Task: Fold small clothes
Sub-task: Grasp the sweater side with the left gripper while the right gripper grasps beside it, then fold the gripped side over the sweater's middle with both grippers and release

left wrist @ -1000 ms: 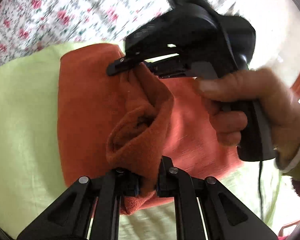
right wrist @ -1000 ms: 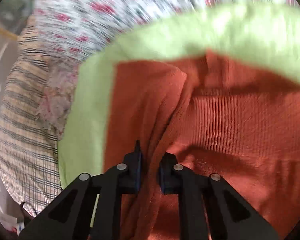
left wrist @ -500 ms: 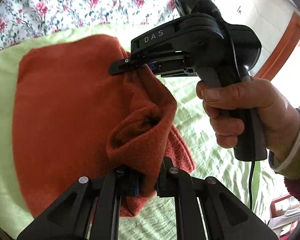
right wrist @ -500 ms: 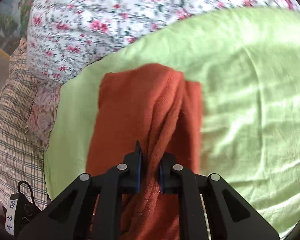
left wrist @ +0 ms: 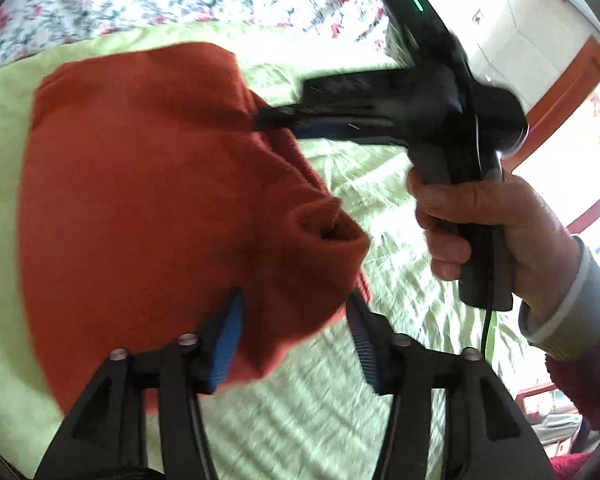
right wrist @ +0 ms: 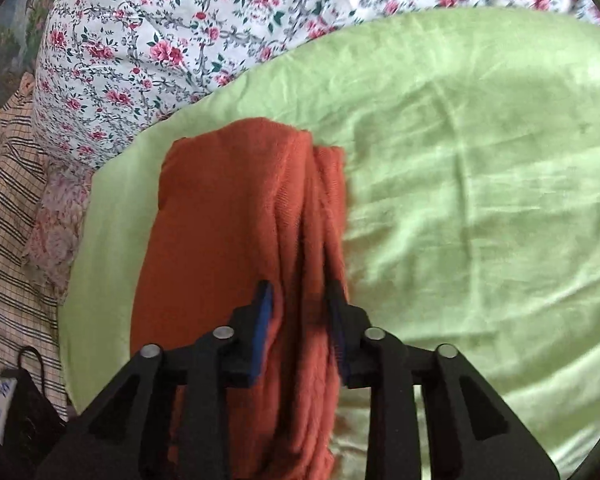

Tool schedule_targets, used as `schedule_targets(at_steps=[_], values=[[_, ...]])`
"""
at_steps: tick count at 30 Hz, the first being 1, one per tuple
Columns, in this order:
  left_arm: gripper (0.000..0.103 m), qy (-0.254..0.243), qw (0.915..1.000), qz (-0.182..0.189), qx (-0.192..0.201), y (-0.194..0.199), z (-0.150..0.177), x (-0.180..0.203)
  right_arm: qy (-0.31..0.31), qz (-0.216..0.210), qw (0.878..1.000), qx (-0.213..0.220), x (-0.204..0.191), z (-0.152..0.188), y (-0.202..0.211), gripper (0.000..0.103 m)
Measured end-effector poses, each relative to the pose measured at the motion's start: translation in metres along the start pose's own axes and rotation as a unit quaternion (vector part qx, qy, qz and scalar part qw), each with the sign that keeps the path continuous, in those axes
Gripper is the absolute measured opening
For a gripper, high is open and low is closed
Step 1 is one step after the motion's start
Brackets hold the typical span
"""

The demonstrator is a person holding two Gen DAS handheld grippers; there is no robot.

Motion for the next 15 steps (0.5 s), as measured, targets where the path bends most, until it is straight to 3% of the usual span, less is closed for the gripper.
schedule_targets(at_steps=[3,6,10,15], values=[[0.068,0.021,0.9993,-0.02,0.024,0.035,0.002,-0.017,-0.022,0.021,1.0,0.003,0.01,0.006,0.012,0.059],[0.079,0.059,0.9958,-0.047,0.052,0.06,0.014,-0.037,-0.066,-0.028,0.997,0.002,0.019,0.012,0.019,0.077],[0.08,0.124,0.9879,-0.066,0.065,0.077,0.011,-0.096,-0.062,-0.063,0.996,-0.016,0.008,0.018,0.011,0.08],[0.08,0.185,0.9798,-0.045,0.062,0.068,0.002,-0.145,-0.055,-0.071,0.995,-0.04,-0.001,0.02,-0.012,0.08]])
Point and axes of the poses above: each gripper's, at about its wrist camera, not at the fingertips, and y roughly against the way its jaws point, x to its right, z to its underside, the point moved 1 cm from there along -y, roughly the way its jaws point, and after that the axes turned 14 degrees about z, right-handed, at the moved point
